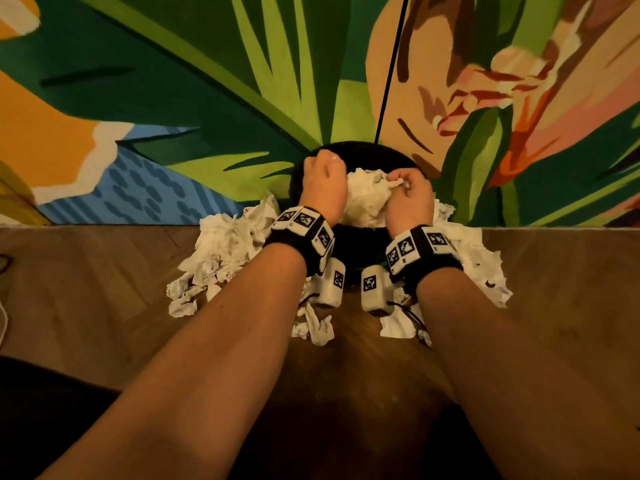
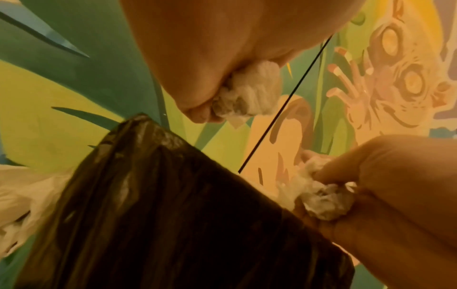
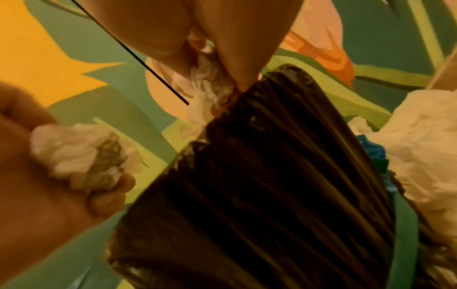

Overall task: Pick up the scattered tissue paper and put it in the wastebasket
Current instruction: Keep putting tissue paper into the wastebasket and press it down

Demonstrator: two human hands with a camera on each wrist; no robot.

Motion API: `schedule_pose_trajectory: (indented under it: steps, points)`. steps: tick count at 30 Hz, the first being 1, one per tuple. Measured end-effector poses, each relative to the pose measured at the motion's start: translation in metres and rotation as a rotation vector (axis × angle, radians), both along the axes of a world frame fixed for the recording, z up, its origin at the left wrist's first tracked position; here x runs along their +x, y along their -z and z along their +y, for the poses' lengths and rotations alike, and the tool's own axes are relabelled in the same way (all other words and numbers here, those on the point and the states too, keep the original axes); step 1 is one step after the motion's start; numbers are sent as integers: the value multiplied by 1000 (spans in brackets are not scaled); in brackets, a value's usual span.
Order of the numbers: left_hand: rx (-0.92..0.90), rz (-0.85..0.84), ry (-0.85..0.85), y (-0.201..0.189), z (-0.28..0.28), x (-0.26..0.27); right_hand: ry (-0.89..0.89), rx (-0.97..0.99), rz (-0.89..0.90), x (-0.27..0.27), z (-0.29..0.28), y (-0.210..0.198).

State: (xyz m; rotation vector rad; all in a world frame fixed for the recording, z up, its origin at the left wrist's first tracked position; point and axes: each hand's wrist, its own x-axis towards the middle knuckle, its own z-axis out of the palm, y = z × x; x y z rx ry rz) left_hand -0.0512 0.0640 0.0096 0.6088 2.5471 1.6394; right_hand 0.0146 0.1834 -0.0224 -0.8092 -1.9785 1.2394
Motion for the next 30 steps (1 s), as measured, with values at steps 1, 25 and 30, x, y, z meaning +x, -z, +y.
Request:
schedule_pose_trajectory:
  steps: [1,25,30]
  points:
    - [-52,8,9,0,5,0,-10,41,-9,-1,-1,1]
    - [-665,280,196,39,5,-20,-161,791,-528,20,13,38]
    - [-924,335,220,37,10,-10,-264,889,-756,16,19,29]
